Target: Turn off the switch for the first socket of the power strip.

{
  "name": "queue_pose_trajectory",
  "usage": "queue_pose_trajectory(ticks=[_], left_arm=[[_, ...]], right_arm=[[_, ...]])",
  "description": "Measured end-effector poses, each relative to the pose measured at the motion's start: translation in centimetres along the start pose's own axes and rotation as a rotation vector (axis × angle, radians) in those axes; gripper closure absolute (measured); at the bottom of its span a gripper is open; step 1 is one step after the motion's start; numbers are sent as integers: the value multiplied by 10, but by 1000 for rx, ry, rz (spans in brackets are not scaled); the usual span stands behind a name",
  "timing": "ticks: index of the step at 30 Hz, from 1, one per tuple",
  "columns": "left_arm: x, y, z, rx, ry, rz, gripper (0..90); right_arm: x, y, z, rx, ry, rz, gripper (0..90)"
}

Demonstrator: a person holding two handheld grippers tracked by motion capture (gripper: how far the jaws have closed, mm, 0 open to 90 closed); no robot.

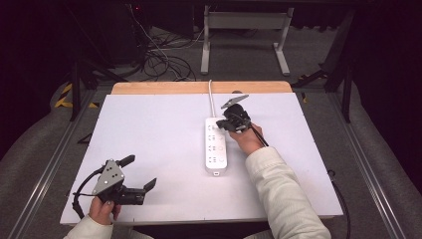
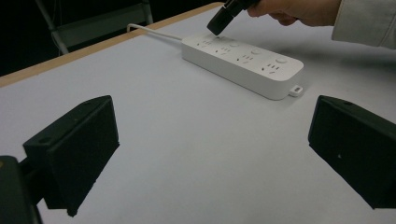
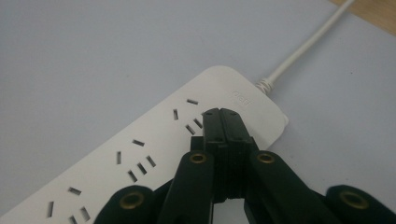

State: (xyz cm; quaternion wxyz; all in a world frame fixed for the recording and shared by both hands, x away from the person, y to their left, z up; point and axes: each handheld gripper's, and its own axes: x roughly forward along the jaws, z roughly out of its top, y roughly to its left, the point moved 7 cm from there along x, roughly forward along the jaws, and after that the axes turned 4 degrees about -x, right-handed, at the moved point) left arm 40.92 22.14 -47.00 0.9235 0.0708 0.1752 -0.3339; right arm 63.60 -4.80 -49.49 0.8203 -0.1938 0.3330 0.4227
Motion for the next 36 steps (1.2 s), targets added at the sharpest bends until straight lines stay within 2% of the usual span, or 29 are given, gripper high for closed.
queue_pose_trajectory(ticks=[36], left_arm=[[0, 0, 0, -2, -2, -1, 21]], right_arm=[[6, -1, -4, 0, 13, -29, 900]])
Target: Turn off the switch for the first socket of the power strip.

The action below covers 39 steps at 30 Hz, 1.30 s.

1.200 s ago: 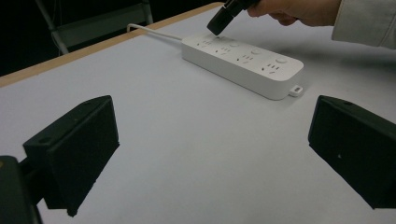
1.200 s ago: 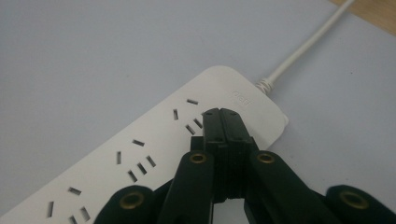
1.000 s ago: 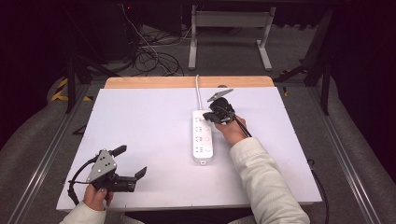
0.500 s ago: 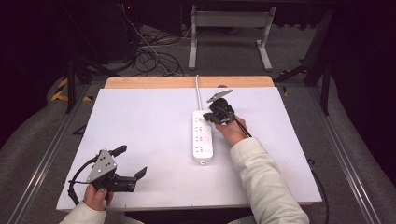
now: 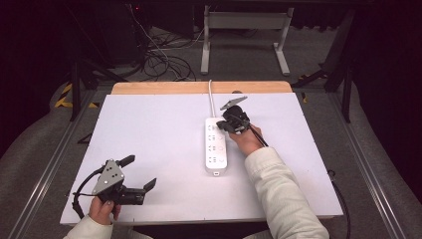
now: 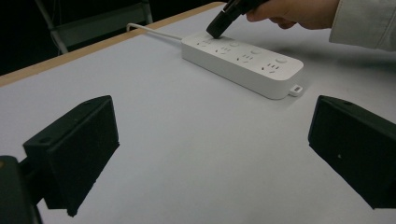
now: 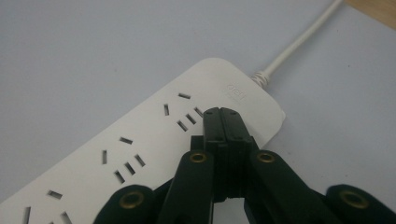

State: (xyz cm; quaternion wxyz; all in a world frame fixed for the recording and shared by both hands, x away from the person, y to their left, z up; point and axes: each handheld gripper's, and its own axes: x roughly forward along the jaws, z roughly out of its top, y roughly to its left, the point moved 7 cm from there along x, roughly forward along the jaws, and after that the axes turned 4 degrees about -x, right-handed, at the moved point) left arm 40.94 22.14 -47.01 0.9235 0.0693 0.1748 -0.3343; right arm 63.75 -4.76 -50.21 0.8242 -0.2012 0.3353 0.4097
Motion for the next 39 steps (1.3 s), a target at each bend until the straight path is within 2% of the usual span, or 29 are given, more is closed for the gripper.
queue_pose_trajectory(ticks=[6, 18, 28, 32, 35, 39], left_arm=[[0, 1, 0, 7, 1, 4, 21], [0, 0, 0, -1, 2, 2, 21], [-1, 0, 0, -4, 4, -2, 21], [-1, 0, 0, 1, 5, 0, 21], [-1, 0, 0, 1, 3, -1, 21], [-1, 0, 0, -2, 4, 1, 21]], right_arm=[[0, 1, -1, 14, -9, -10, 900], [0, 3, -1, -11, -5, -43, 900], [0, 4, -3, -8, -22, -46, 900], [1, 5, -3, -20, -12, -62, 900], [0, 4, -3, -13, -17, -58, 900], [-1, 4, -2, -7, 5, -58, 900]])
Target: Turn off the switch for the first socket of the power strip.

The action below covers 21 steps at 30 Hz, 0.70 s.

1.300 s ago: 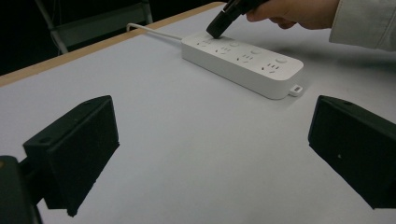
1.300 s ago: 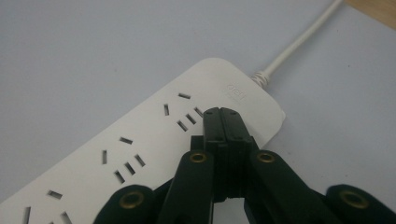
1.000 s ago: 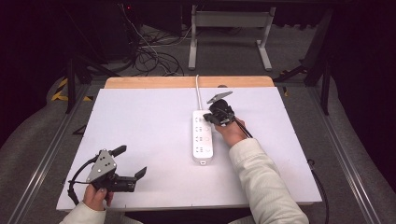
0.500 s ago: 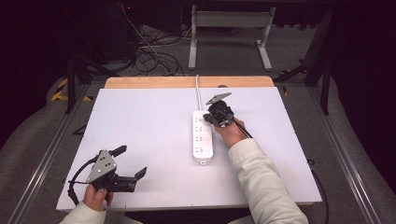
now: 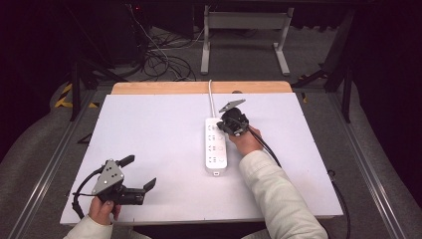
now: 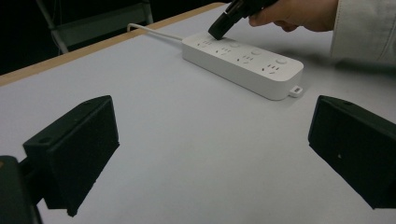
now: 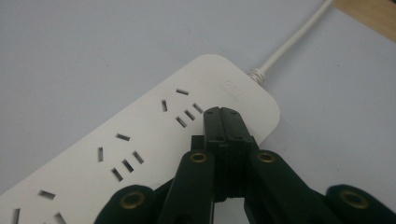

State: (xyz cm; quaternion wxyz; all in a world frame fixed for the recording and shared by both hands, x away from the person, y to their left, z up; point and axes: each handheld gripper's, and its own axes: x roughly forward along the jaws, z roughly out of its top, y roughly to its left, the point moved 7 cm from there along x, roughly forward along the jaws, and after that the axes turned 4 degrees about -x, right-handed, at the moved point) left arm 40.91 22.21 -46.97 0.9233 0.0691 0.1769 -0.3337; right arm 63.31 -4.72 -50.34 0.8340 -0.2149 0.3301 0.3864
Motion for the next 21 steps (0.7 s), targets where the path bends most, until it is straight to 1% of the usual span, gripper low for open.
queue_pose_trajectory(ticks=[2, 3, 4, 6, 7, 9, 10, 12, 13, 16, 21], left_arm=[[0, 0, 0, 0, -4, 0, 21], [0, 0, 0, -1, -4, 0, 21], [0, 0, 0, -2, -4, 0, 21], [0, 0, 0, -2, -5, 2, 21], [0, 0, 0, -2, -5, 2, 20], [0, 0, 0, -1, -4, 5, 21], [0, 0, 0, -2, -3, 4, 21], [0, 0, 0, -1, -3, 5, 20], [0, 0, 0, -2, -3, 5, 21], [-1, 0, 0, -2, -5, 4, 20], [0, 0, 0, -3, -7, 3, 21]], right_arm=[[-4, -4, 1, 30, 7, 3, 900], [-4, -4, 1, 30, 7, 3, 900], [-8, 0, 4, 6, -17, 13, 900], [-15, 5, 11, 2, -77, 29, 900], [-20, 7, 16, -7, -104, 26, 900], [-28, 12, 25, -30, -133, 26, 900], [-28, 12, 25, -30, -133, 26, 900], [-34, 16, 30, -49, -146, 25, 900], [-39, 17, 32, -44, -155, 31, 900], [-42, 18, 32, -35, -164, 43, 900], [-50, 23, 36, -54, -189, 44, 900]])
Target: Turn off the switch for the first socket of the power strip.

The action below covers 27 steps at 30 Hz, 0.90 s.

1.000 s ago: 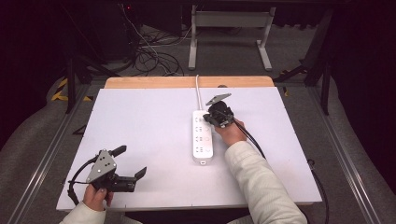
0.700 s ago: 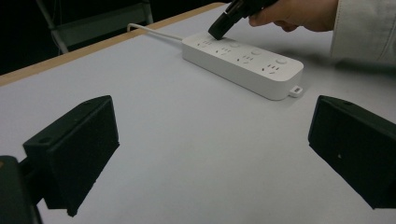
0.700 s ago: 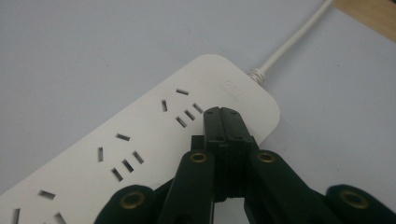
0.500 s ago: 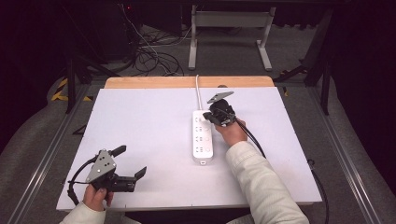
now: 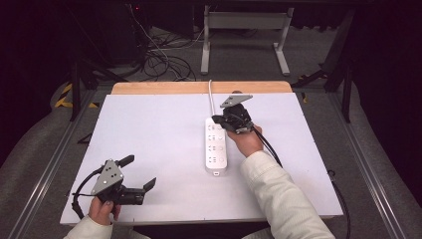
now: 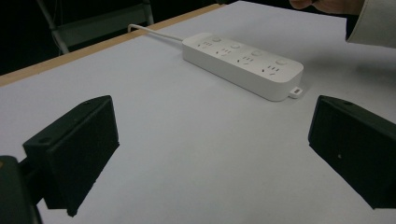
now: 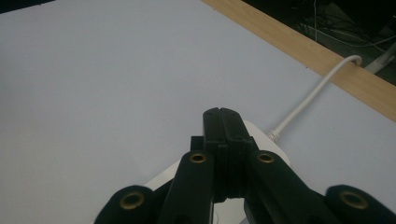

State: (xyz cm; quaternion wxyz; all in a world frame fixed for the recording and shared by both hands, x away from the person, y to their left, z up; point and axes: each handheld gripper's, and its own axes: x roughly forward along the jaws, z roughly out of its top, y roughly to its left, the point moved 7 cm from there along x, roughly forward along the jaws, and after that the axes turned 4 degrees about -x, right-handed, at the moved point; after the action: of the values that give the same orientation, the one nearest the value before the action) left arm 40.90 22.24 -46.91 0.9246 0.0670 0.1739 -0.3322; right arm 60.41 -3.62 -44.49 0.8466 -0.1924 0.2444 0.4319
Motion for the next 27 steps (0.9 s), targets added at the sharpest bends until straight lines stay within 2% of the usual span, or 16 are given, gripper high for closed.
queue_pose_trajectory(ticks=[20, 22, 27], left_arm=[[0, 0, 0, 1, 4, -5, 20], [0, -1, 0, -9, -1, -4, 21], [0, -1, 0, 2, 5, -4, 20]], right_arm=[[-31, 6, 8, -20, -48, -5, 900], [-34, 7, 8, -22, -50, -5, 900], [-43, 9, 10, -28, -62, -3, 900]])
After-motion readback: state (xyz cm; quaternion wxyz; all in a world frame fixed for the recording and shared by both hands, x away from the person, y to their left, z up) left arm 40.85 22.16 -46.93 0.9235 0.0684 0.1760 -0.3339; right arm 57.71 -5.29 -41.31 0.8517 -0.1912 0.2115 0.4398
